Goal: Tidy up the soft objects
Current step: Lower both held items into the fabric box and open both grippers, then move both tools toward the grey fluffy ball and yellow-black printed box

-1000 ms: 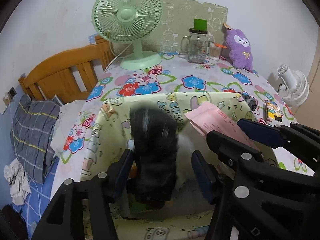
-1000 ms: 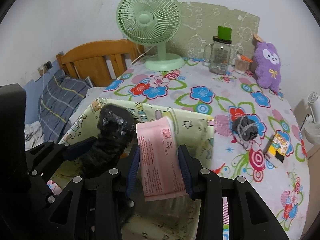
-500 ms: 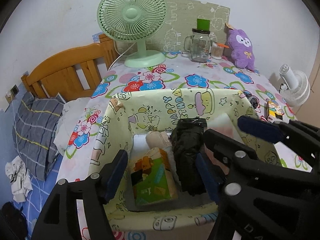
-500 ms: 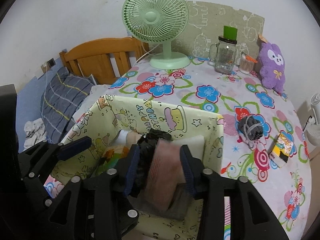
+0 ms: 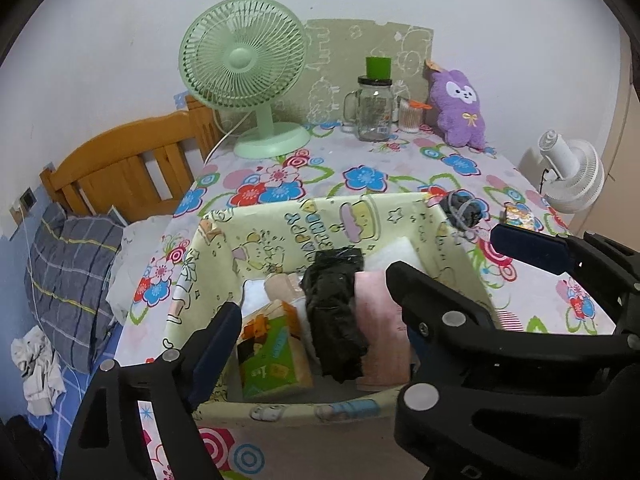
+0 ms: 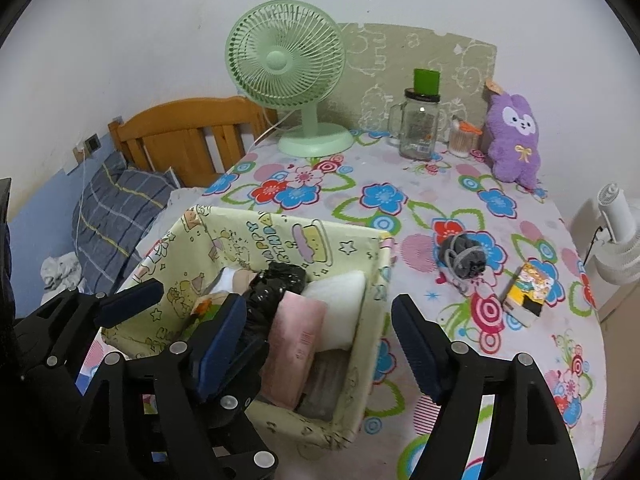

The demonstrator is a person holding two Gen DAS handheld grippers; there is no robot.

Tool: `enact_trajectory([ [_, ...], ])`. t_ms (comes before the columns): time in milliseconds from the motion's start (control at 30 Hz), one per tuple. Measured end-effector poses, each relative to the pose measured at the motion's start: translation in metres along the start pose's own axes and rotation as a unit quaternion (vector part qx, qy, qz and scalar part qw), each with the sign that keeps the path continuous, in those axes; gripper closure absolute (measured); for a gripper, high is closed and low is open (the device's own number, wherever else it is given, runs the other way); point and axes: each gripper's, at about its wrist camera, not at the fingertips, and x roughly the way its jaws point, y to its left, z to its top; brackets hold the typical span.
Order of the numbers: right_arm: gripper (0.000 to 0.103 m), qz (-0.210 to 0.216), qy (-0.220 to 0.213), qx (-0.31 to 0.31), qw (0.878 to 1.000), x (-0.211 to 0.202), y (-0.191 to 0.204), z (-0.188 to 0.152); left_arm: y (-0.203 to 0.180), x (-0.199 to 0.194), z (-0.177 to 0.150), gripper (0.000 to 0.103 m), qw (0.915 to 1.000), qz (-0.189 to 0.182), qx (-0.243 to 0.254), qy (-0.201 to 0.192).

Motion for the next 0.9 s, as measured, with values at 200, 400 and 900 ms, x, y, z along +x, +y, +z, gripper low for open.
enact_trajectory([
  [200,0.020,-0.012,-0.013,0.007,1.000,-0.016,-0.011,-0.003,-0.016,-0.012,0.001,0.012,0.9998,0.001,0.012,-0.016],
  [400,0.017,-0.031,-0.026,0.015,0.999,-0.032,-0.023,-0.007,-0.031,-0.020,0.002,0.009,0.9995,-0.010,0.020,-0.021],
  [900,0.008,-0.061,-0.041,0.037,0.997,-0.064,-0.054,-0.022,-0.067,-0.038,0.000,0.001,0.9989,-0.025,0.027,-0.029],
])
